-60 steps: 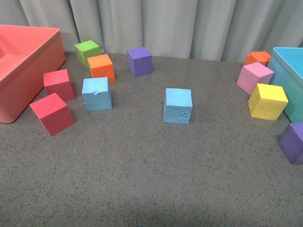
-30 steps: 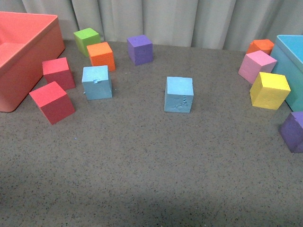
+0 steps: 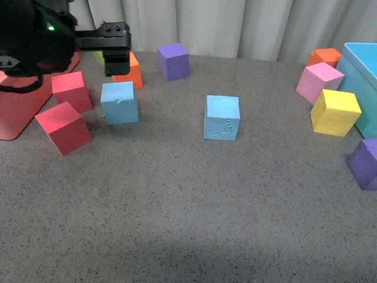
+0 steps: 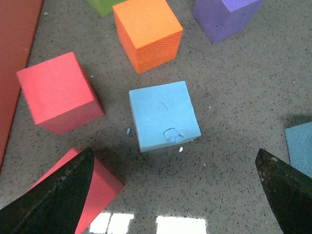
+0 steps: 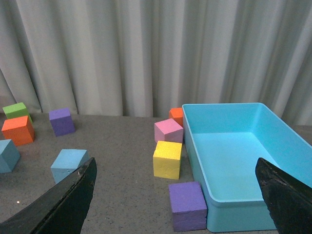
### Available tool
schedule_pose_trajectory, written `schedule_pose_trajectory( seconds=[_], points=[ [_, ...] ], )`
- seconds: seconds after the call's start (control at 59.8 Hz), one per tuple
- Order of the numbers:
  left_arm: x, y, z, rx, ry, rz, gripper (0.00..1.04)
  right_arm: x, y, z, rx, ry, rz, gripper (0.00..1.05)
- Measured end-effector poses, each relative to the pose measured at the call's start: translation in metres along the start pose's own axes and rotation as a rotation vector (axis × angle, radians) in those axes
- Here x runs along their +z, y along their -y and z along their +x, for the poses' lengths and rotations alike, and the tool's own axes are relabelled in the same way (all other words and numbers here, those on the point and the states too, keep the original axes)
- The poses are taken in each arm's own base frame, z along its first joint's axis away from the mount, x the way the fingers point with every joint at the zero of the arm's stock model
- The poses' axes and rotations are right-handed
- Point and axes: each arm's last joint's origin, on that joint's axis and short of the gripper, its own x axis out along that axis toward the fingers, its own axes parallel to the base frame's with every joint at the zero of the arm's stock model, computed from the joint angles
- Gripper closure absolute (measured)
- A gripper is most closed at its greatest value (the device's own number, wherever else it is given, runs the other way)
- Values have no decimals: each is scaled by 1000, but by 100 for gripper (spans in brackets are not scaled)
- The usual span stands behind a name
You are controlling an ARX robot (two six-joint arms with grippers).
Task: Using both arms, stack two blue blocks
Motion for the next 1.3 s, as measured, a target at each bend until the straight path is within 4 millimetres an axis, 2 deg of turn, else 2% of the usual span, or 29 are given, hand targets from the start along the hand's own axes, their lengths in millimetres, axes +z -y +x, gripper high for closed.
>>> schedule_pose_trajectory(
  seconds=[0.268,0.502,0.819,0.836,0.886,1.154,1.304],
  points=[
    [8,10,51,58,-112,10,7,0,0,0,0,0,0,10],
    [8,16,80,73,-186,-36,7,0,0,0,0,0,0,10],
    [1,23,104,87,-266,-50,7,0,0,0,0,0,0,10],
    [-2,24,112,96,-298,-67,7,0,0,0,0,0,0,10],
    [-2,25,117,91,-302,-89,7,0,0,0,0,0,0,10],
    [-1,23,125,100,-293,-122,44,0,0,0,0,0,0,10],
    [-1,25,124,101,-300,-116,51,0,0,0,0,0,0,10]
  ],
)
